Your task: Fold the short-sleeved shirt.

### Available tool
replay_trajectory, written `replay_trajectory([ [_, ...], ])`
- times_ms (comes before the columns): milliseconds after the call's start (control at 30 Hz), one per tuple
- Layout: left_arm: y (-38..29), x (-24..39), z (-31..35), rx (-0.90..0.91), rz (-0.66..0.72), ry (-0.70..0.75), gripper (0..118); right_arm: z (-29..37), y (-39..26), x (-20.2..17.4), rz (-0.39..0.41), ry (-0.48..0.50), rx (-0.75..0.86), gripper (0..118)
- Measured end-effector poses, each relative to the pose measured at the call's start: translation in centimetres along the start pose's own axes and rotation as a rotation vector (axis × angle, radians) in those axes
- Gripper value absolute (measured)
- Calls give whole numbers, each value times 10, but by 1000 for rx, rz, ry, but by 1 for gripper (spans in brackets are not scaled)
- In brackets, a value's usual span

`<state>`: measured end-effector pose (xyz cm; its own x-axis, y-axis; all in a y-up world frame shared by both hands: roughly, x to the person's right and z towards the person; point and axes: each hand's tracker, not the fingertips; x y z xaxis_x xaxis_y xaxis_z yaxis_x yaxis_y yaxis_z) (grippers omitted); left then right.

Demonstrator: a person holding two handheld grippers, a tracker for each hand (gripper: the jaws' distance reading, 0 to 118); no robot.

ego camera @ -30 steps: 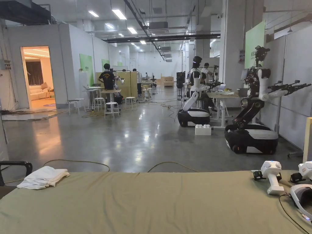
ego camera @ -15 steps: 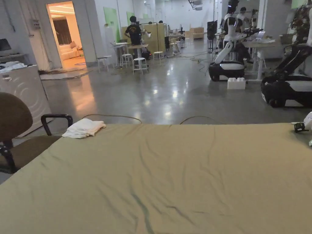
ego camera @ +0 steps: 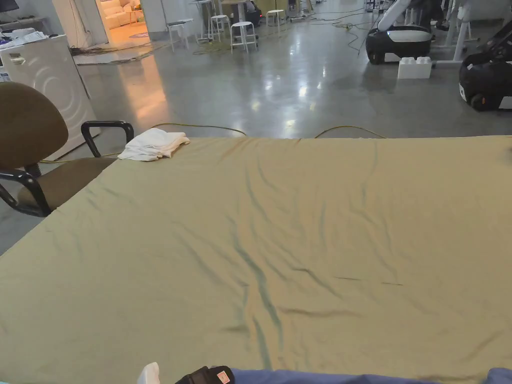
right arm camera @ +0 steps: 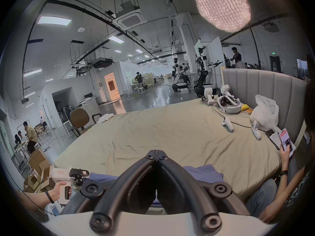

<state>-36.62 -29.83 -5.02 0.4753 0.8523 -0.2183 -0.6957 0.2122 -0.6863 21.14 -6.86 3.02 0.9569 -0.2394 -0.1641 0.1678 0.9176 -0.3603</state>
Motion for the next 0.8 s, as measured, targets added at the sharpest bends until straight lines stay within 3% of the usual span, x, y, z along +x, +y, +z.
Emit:
replay_trajectory([
  [100, 0, 9, -11, -31, -52, 16, 89, 1, 0, -1, 0, -9, -4, 0],
  [133, 2, 13, -15, -60, -67, 28, 83, 0, 0, 0, -2, -10, -8, 0],
  [233, 6, 19, -29, -113, -111, 93, 20, -2, -2, 0, -15, -9, -20, 0],
  [367, 11, 20, -35, -129, -107, 109, 16, 1, -3, -1, -15, -27, -25, 0],
  [500, 23, 25, -13, -34, -73, 120, 15, 6, -2, 4, -3, -44, -28, 0],
  [733, 63, 61, 63, 89, -292, 332, 15, 8, -5, 18, -34, -46, -28, 0],
  [800, 60, 90, 76, 114, -412, 403, 15, 7, -7, 21, -57, -39, -30, 0],
])
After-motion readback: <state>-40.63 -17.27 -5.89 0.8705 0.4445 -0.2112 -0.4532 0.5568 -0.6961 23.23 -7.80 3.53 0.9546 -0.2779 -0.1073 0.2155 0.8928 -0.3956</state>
